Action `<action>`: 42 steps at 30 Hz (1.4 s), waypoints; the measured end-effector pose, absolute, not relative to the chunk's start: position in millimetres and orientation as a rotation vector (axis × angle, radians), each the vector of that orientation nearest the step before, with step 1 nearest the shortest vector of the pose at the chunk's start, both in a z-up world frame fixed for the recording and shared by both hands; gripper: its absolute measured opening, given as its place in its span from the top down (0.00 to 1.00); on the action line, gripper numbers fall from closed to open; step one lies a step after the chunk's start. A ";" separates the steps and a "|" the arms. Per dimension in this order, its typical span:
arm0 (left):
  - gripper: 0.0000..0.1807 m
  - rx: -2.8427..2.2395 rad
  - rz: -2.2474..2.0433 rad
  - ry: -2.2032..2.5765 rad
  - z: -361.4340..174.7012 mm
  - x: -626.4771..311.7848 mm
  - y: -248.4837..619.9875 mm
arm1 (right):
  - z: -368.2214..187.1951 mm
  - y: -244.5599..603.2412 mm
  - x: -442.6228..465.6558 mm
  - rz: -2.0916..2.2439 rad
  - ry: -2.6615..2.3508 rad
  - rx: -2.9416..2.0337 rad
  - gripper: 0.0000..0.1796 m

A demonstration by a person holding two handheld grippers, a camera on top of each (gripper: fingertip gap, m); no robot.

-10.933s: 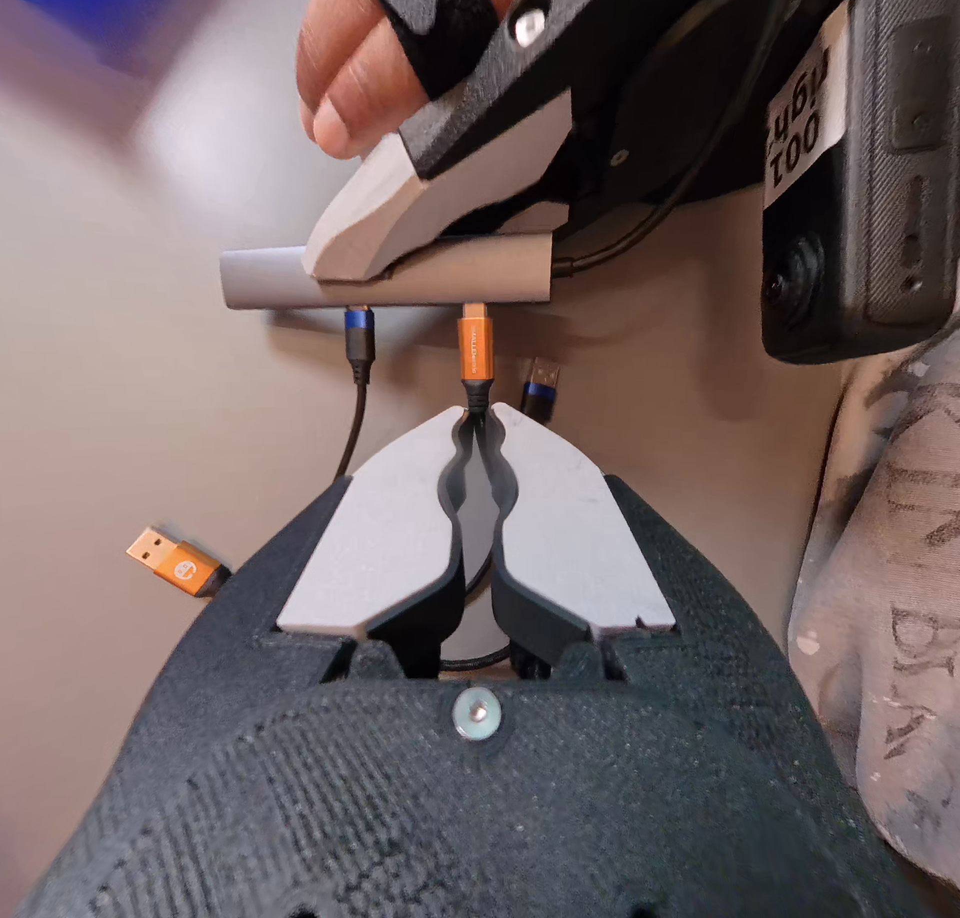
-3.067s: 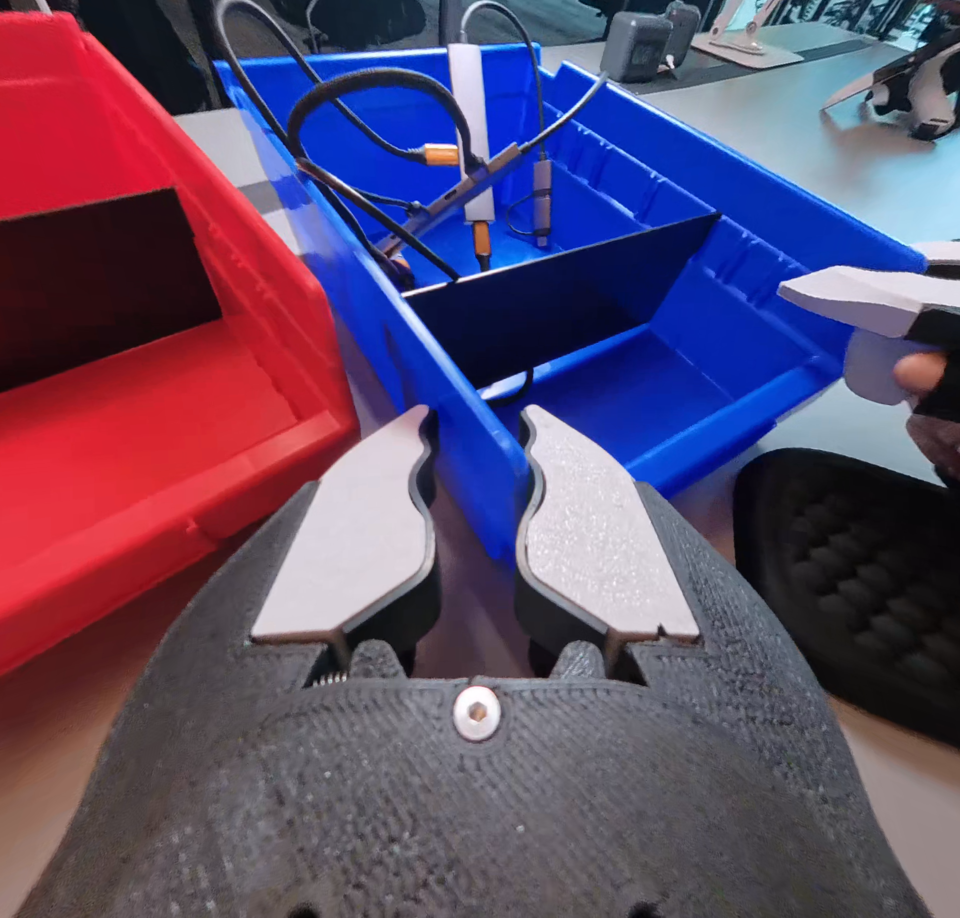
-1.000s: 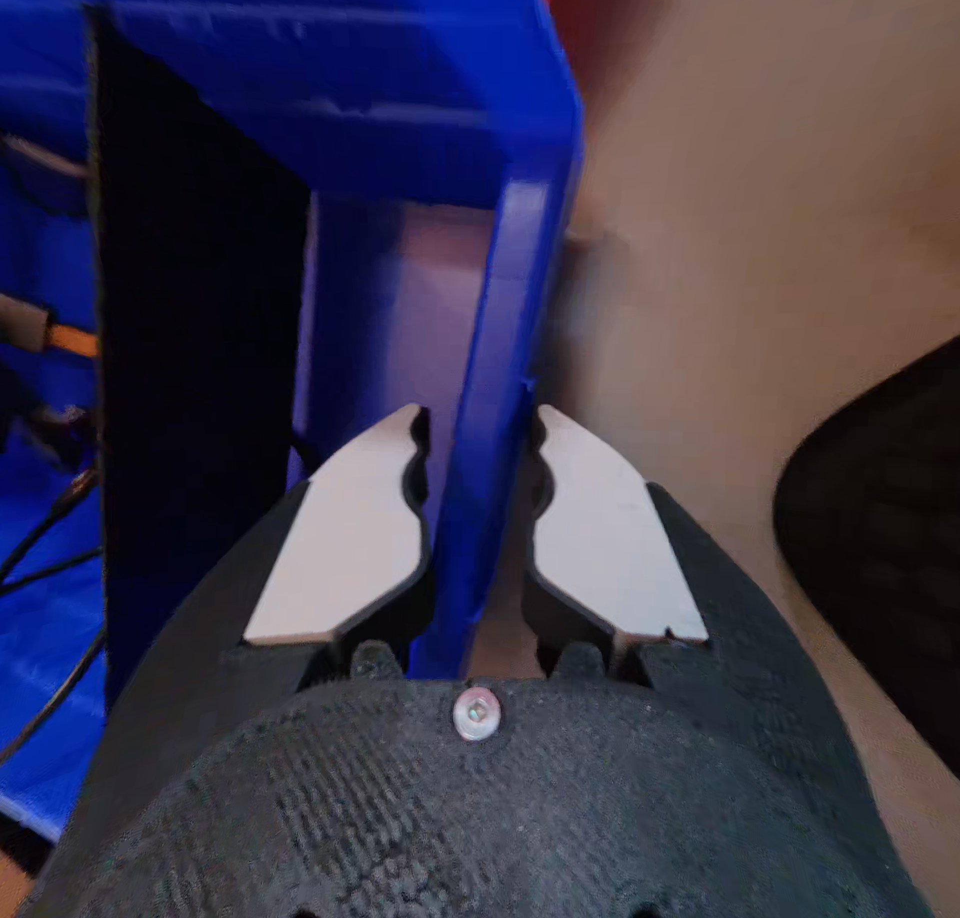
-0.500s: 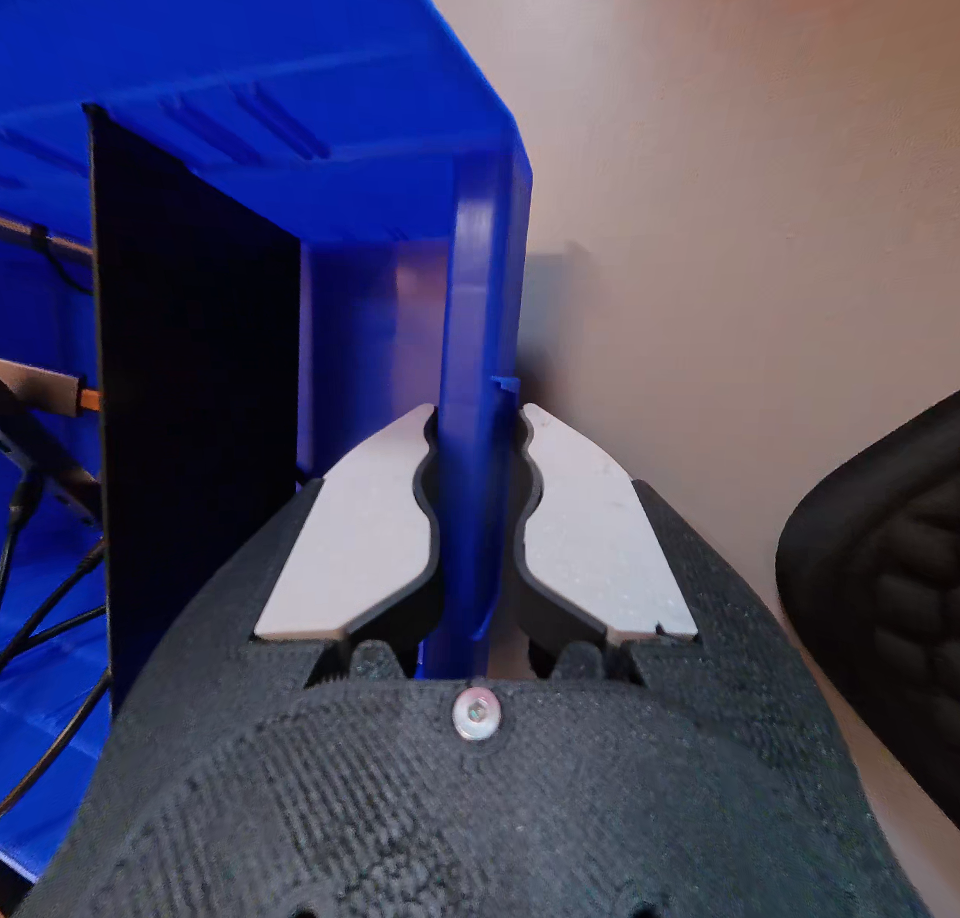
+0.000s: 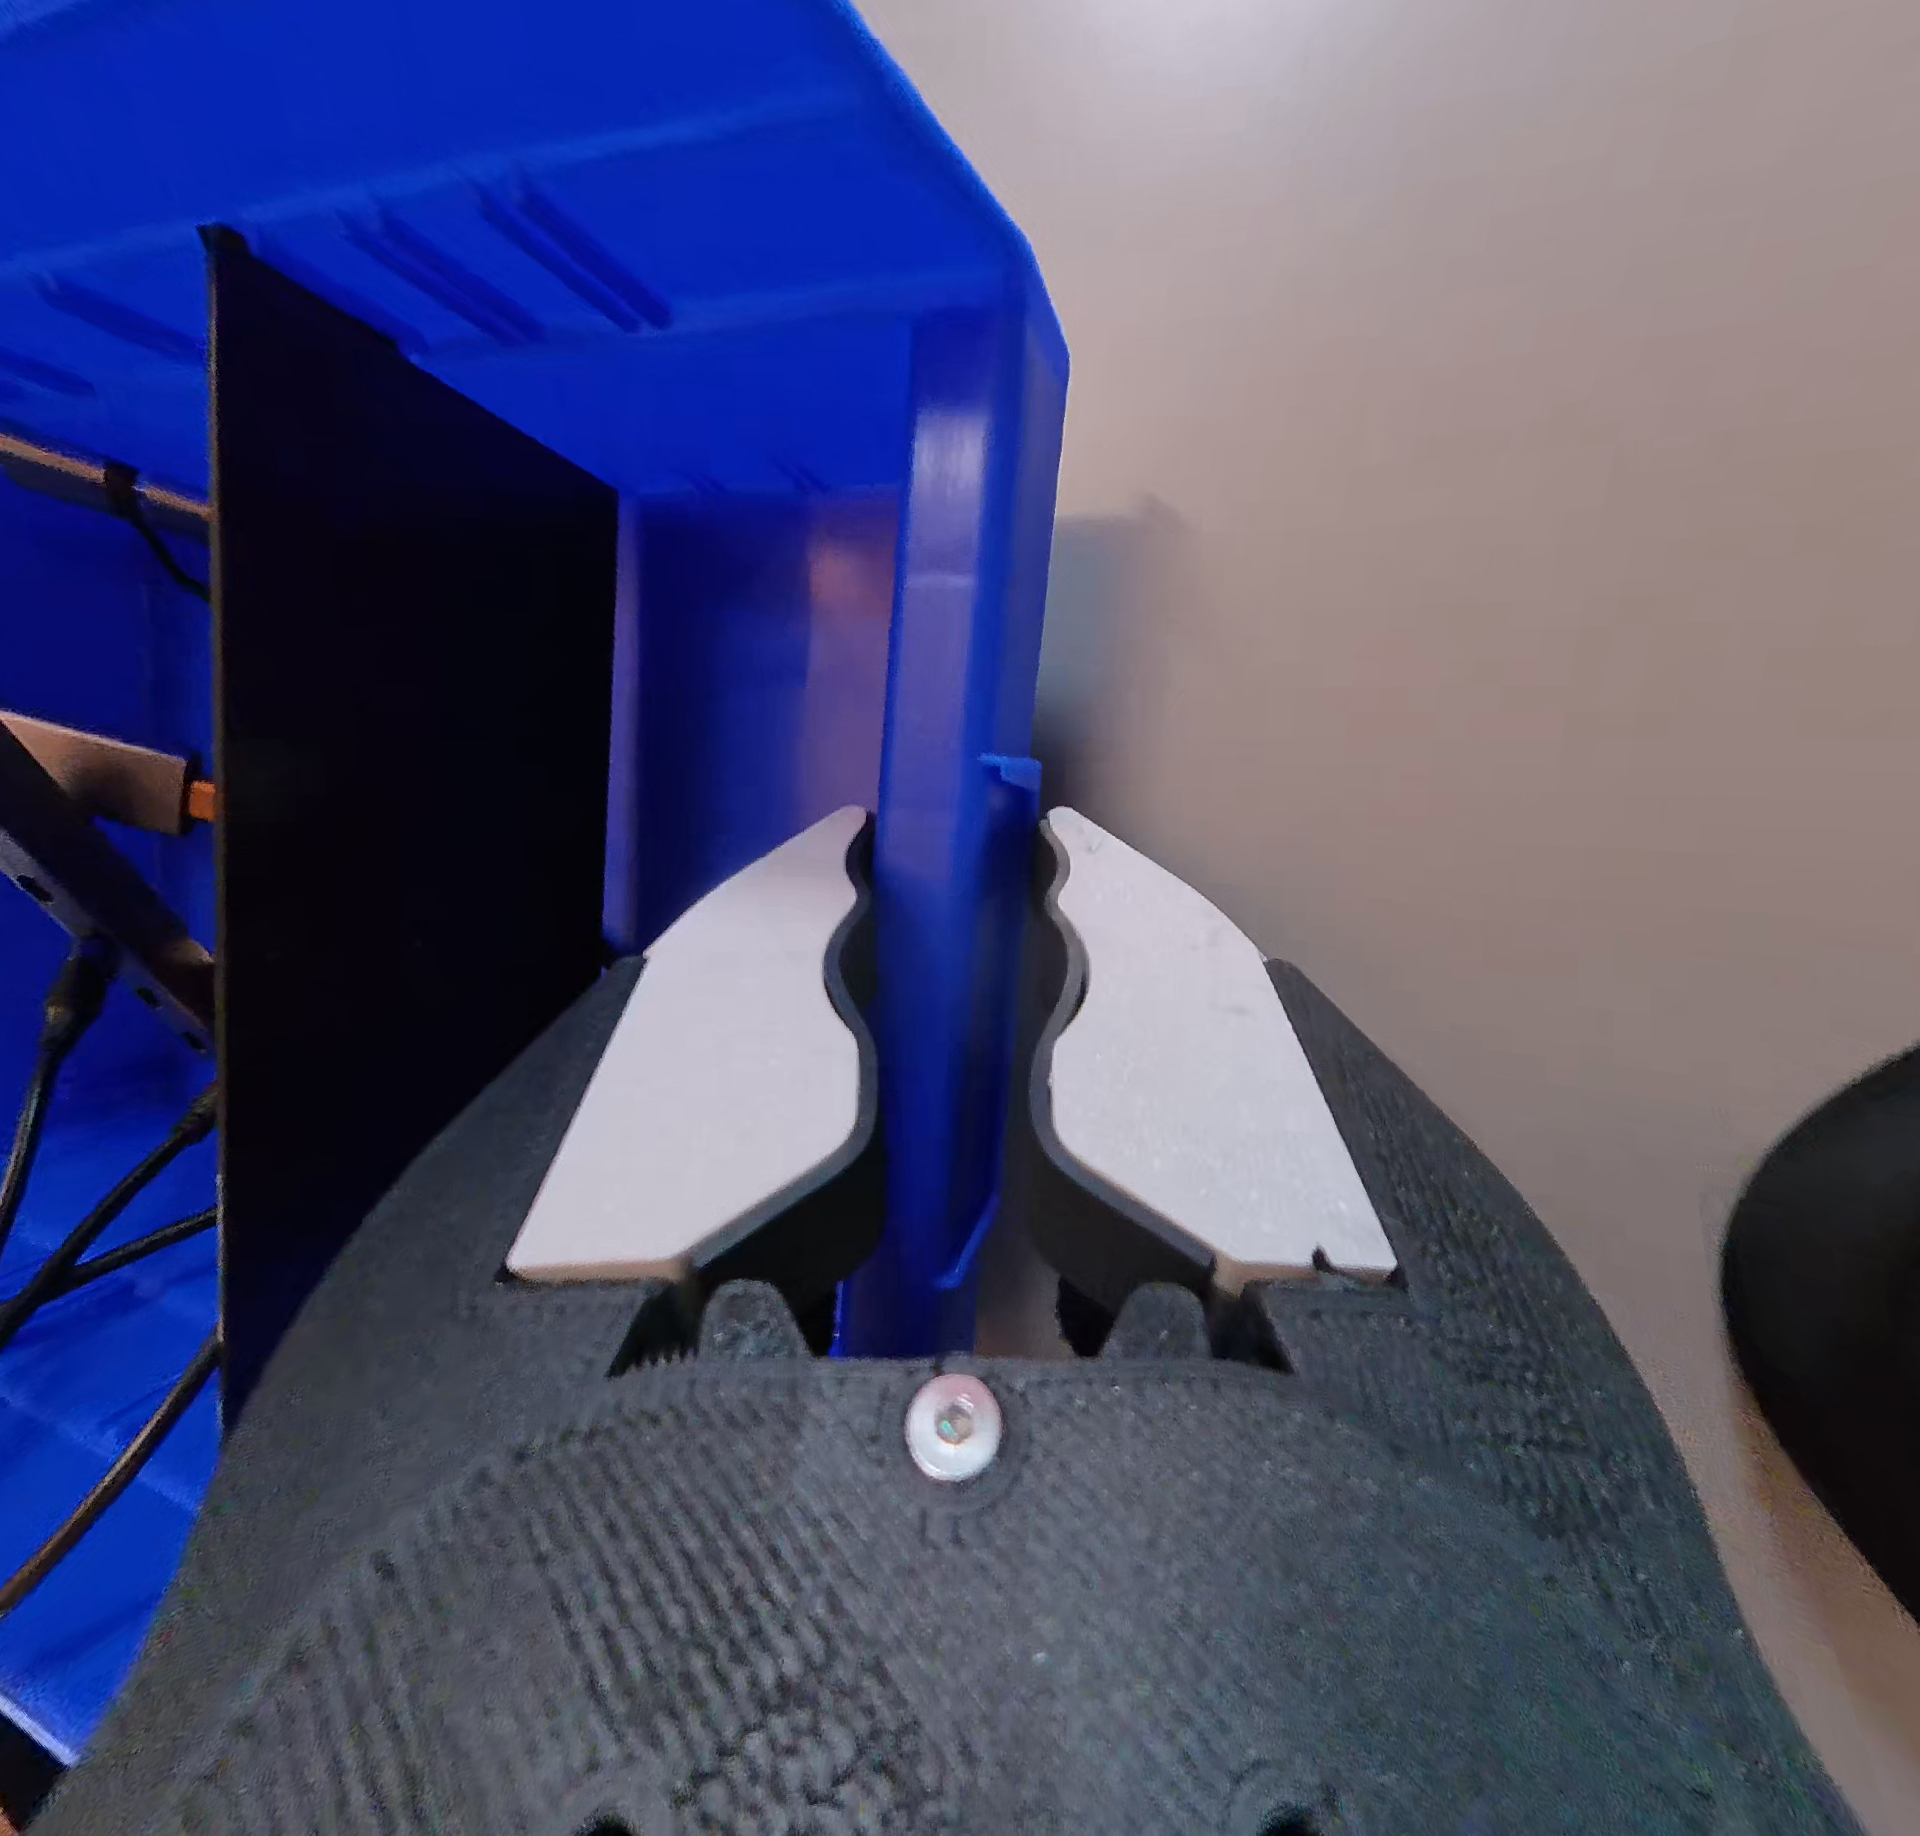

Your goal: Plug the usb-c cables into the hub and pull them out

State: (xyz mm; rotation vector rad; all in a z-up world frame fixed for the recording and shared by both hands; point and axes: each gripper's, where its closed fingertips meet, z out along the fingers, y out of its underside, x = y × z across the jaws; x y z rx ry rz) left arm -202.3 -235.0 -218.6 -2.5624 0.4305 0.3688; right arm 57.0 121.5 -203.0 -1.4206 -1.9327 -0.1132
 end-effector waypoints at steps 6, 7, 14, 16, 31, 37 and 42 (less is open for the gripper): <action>0.82 -2.510 0.412 0.334 -214.4 -222.2 -213.6 | -133.7 63.4 21.0 0.445 -1.619 -1.344 0.80; 0.79 -2.499 0.393 0.315 -210.3 -221.8 -212.0 | -125.8 52.2 18.5 0.540 -1.575 -1.335 0.81; 0.79 -2.329 0.409 0.174 -136.0 -243.5 -206.1 | -114.2 19.0 5.4 0.992 -1.316 -1.327 0.83; 0.80 -2.288 0.440 0.087 -110.0 -265.4 -203.1 | -118.4 15.1 2.9 1.001 -1.322 -1.306 0.84; 0.82 -2.841 0.965 0.076 -168.1 -410.2 -172.4 | -139.3 -9.7 7.1 0.964 -1.447 -1.226 0.89; 0.94 -2.865 0.944 0.106 -170.3 -414.9 -167.4 | -143.4 -9.7 10.4 0.930 -1.472 -1.213 0.90; 0.94 -2.805 0.866 0.040 -120.5 -403.0 -177.9 | -142.2 -9.0 11.4 0.967 -1.460 -1.232 0.90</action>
